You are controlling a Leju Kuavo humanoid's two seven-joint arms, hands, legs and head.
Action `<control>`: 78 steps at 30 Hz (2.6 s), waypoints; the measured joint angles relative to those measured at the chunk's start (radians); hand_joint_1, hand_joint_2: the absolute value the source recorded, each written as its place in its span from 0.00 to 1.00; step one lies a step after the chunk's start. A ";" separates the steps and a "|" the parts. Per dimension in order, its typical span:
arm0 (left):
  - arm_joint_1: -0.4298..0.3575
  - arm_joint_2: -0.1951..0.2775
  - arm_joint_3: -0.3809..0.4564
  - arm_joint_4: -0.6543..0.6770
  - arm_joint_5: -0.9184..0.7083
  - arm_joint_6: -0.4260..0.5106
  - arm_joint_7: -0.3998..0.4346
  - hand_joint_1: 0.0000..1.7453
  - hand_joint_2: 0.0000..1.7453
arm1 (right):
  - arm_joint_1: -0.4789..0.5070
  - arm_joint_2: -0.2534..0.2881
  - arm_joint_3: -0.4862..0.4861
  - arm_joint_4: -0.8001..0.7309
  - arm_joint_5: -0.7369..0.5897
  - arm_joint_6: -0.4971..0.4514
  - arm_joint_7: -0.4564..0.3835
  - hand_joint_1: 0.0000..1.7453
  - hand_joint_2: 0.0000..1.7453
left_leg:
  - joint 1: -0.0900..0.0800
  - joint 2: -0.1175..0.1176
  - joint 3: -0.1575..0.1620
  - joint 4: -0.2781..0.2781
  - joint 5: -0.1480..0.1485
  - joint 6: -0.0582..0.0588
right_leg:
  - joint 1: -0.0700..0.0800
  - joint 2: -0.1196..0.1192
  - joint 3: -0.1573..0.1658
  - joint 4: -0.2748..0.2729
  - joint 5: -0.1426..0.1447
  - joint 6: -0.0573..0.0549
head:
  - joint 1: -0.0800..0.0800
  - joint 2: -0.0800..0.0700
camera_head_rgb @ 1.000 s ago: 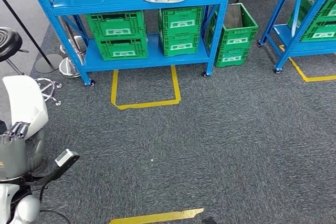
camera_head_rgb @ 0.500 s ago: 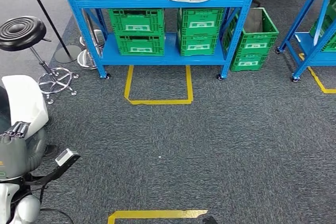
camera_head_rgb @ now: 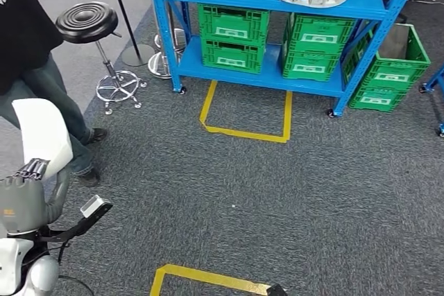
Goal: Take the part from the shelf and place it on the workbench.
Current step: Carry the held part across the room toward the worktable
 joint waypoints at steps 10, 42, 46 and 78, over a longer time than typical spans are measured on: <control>-0.035 -0.004 -0.034 0.052 0.021 0.000 -0.008 1.00 1.00 | -0.001 -0.003 0.000 0.001 0.051 0.008 -0.008 0.00 0.00 | 0.007 0.122 -0.087 0.207 -0.075 -0.033 | 0.000 -0.146 0.008 -0.008 0.003 -0.020 | -0.017 0.000; -0.127 -0.073 -0.085 0.170 0.010 0.000 -0.052 1.00 1.00 | 0.016 -0.038 0.000 0.003 0.030 0.035 -0.012 0.00 0.00 | 0.003 0.153 -0.041 0.102 -0.025 -0.021 | 0.003 -0.174 0.007 -0.010 0.006 -0.017 | -0.019 0.000; -0.146 -0.074 -0.094 0.171 0.015 0.000 -0.049 1.00 1.00 | 0.014 -0.041 0.000 0.003 0.020 0.043 -0.013 0.00 0.00 | -0.015 0.181 0.002 -0.001 -0.007 0.006 | 0.011 -0.220 0.015 -0.013 -0.004 -0.001 | -0.019 0.000; -0.186 -0.155 0.031 0.120 0.237 0.001 -0.236 1.00 1.00 | 0.009 -0.056 0.000 0.006 0.020 0.014 -0.024 0.00 0.00 | -0.027 0.181 0.004 -0.002 -0.012 0.026 | 0.013 -0.220 0.007 0.001 -0.010 0.004 | -0.020 0.000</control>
